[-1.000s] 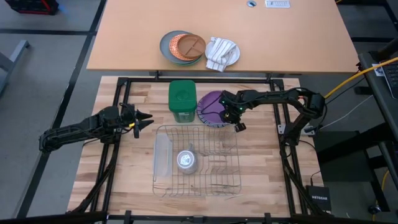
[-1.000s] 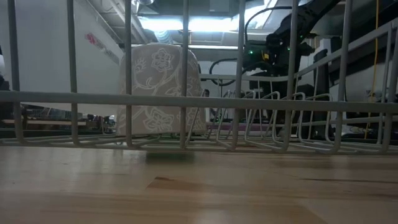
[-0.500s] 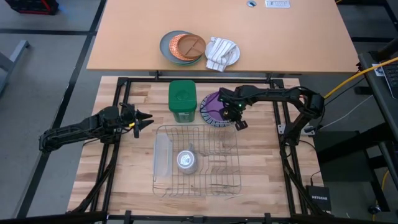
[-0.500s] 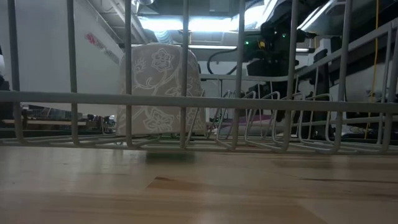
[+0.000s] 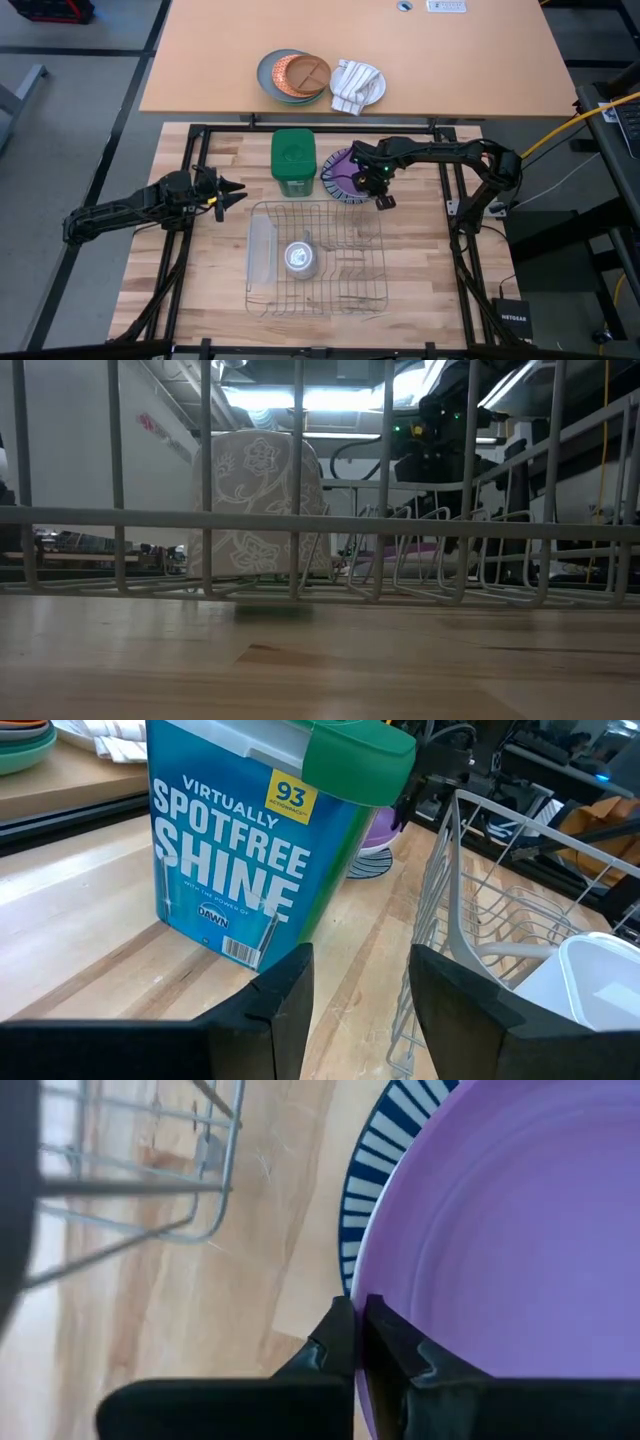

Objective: Sort dishes
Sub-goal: Put the purple plate into the dish rack

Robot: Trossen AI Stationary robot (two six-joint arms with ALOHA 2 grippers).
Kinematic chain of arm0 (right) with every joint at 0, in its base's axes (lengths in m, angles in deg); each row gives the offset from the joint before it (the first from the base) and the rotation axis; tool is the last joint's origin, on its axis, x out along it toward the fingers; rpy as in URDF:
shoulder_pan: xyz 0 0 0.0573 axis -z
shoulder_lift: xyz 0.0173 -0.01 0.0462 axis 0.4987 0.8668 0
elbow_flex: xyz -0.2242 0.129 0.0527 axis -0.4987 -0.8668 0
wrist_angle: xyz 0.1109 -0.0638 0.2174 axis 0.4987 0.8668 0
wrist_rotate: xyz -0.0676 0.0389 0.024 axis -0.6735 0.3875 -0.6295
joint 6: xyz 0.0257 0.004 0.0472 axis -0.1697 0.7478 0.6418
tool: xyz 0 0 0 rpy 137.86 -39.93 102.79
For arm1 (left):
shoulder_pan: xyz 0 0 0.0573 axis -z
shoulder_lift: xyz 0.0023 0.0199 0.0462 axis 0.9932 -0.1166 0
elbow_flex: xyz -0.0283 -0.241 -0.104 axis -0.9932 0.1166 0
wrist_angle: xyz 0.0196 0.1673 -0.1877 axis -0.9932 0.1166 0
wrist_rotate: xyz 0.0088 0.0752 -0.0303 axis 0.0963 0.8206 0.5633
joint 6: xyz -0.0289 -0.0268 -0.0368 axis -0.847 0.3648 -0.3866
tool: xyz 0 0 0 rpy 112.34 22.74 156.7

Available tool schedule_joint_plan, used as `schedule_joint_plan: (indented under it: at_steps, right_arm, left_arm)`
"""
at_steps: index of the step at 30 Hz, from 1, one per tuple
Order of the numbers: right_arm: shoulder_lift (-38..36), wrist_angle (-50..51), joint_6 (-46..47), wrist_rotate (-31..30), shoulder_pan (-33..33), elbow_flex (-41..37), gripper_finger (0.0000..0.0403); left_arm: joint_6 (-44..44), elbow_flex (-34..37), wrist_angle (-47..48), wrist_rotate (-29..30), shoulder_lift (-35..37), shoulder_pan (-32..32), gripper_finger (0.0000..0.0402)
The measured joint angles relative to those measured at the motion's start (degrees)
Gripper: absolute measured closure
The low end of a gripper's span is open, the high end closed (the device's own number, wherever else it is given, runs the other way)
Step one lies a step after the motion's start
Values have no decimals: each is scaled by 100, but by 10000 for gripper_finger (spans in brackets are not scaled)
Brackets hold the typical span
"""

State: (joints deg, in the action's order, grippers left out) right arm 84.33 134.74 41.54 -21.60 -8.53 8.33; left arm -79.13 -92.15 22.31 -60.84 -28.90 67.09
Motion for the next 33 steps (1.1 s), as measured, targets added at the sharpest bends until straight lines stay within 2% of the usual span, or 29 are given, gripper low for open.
schedule_joint_plan:
  at_steps: [8,16,24,33]
  right_arm:
    - [-9,-50,1353,38,2,9,395]
    - [-9,-62,275,-74,0,9,397]
    - [-22,60,212,-502,-4,65,397]
    - [-15,887,199,-1185,0,833,397]
  left_arm:
    - [0,0,-1,0,0,0,247]
    - [0,0,-2,0,0,0,247]
    - [0,0,-2,0,0,0,247]
    - [0,0,0,0,0,-1,247]
